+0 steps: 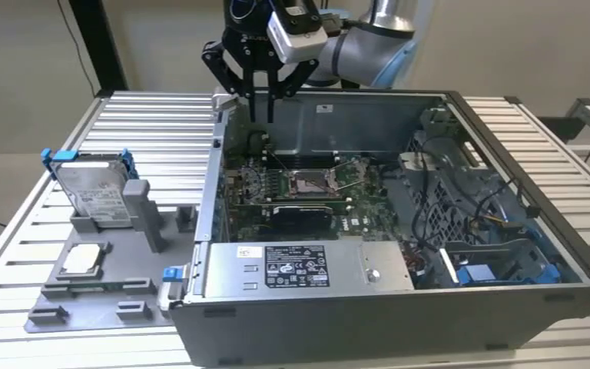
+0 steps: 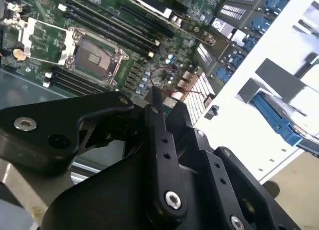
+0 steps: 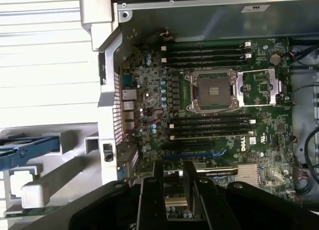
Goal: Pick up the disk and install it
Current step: 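Reach for the disk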
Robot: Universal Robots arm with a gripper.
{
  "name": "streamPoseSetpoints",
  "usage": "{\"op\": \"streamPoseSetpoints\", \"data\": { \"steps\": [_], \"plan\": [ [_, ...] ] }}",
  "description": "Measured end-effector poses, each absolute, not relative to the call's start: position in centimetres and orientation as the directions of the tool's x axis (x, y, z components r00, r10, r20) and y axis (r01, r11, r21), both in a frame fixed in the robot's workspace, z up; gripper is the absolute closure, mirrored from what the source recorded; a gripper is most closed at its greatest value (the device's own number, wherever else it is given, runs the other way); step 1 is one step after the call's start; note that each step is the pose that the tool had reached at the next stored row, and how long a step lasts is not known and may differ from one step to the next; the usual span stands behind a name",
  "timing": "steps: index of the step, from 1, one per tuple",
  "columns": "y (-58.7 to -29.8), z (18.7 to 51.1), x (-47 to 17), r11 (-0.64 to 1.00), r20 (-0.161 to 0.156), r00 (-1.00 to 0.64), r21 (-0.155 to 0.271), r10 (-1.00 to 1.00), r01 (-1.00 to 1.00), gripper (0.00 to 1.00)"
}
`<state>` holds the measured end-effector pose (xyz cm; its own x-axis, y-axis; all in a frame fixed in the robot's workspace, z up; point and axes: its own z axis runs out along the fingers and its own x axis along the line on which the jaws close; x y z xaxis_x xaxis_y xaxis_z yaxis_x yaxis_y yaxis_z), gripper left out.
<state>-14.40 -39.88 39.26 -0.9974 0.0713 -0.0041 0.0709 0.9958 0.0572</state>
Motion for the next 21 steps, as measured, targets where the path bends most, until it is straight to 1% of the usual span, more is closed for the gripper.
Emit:
{"op": "streamPoseSetpoints", "data": {
  "steps": [2,3,14,21],
  "plan": [
    [-39.9,39.3,-14.8,0.996,-0.002,-0.997,0.057,0.071,0.071,0.00],
    [-39.9,39.3,-15.1,0.996,0.000,-0.997,0.057,0.071,0.071,1.00],
    [-39.9,39.2,-18.1,0.996,0.019,-0.997,0.056,0.071,0.072,1.00],
    [-39.7,39.2,-19.6,0.996,0.019,-0.997,0.056,0.070,0.071,1.00]
  ]
}}
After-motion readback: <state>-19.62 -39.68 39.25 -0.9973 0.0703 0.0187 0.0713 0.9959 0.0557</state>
